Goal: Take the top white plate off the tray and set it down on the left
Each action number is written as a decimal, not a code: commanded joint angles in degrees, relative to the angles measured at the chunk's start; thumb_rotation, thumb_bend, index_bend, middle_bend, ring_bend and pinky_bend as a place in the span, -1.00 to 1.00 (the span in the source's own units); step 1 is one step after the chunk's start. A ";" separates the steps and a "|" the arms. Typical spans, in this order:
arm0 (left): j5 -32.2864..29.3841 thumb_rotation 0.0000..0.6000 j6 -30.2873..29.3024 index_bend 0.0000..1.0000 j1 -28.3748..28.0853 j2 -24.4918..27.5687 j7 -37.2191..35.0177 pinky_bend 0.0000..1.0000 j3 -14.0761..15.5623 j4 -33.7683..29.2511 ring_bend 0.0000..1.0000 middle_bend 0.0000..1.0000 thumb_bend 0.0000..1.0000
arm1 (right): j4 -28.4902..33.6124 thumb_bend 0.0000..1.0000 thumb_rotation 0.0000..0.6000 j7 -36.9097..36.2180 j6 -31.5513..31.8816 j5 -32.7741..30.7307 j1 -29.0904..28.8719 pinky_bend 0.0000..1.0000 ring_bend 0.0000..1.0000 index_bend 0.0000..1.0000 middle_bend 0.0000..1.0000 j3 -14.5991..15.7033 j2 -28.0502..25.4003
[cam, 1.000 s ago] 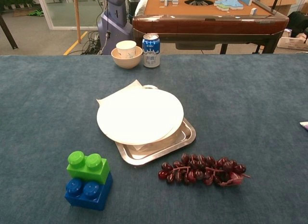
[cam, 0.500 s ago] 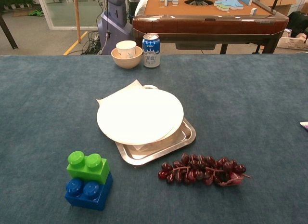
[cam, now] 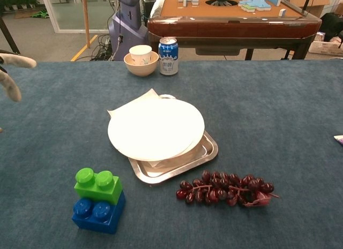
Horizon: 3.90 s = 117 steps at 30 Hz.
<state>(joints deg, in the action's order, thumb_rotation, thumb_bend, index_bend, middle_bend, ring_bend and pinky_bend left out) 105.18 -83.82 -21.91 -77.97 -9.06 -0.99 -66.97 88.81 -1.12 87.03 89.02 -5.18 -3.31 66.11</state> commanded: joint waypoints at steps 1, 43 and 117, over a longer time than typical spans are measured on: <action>0.62 1.00 1.07 -0.11 -1.58 -1.68 -0.53 -0.65 0.44 1.93 -1.00 -0.85 -0.72 | 0.04 -1.00 1.00 -0.33 0.32 0.03 0.13 -0.55 -0.58 -0.28 -0.33 -0.10 -0.09; -0.55 1.00 5.47 -0.09 -13.02 -18.68 -0.14 -0.65 4.40 25.84 -1.00 -0.96 -0.73 | 3.35 -1.00 1.00 -0.05 2.90 -4.32 2.99 -0.54 -0.57 -0.28 -0.32 -2.32 -3.83; -3.68 1.00 6.69 -0.08 -18.69 -27.33 -0.52 -0.65 6.65 34.54 -1.00 -0.98 -0.78 | 3.89 -1.00 1.00 -4.38 5.64 -6.16 5.97 -0.54 -0.57 -0.28 -0.32 -4.68 -6.34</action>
<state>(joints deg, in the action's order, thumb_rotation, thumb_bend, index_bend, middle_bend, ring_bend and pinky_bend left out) 101.50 -77.12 -40.60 -105.29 -9.59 5.66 -32.43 92.70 -5.51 92.67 82.86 0.79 -7.99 59.77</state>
